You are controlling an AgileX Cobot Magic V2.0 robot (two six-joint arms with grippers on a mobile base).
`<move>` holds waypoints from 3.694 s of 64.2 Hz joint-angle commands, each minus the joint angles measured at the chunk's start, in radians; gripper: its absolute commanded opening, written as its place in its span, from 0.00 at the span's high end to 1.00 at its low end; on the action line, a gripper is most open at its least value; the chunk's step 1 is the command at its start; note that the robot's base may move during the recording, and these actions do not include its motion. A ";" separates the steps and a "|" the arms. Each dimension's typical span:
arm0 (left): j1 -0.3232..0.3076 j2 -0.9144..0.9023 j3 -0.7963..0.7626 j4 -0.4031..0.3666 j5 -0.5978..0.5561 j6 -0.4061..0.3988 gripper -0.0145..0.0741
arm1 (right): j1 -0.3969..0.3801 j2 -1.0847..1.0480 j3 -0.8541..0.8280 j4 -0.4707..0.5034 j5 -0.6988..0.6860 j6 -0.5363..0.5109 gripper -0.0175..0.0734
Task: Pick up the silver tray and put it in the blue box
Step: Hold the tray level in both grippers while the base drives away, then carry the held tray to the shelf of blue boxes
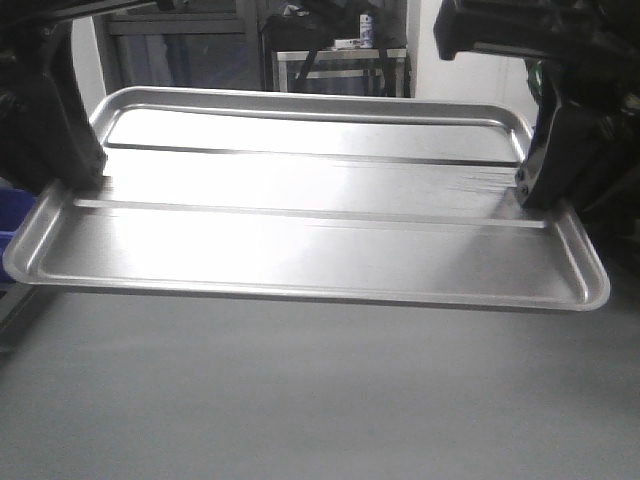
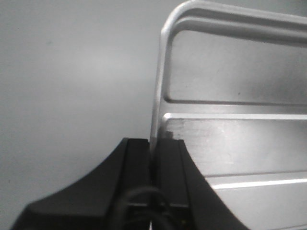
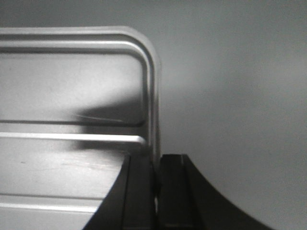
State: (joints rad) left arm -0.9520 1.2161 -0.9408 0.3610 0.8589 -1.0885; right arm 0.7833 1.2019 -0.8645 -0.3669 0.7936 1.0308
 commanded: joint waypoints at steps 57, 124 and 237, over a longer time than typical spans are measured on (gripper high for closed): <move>-0.005 -0.026 -0.023 0.041 -0.006 -0.016 0.95 | -0.002 -0.028 -0.023 -0.043 0.019 -0.003 0.77; -0.005 -0.025 -0.023 0.041 -0.006 -0.016 0.95 | -0.002 -0.028 -0.023 -0.043 0.022 -0.003 0.77; -0.005 -0.025 -0.023 0.041 -0.006 -0.016 0.95 | -0.002 -0.028 -0.023 -0.043 0.025 -0.003 0.77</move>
State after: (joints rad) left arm -0.9541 1.2197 -0.9386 0.3584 0.8491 -1.0885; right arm 0.7833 1.2019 -0.8645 -0.3632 0.8099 1.0313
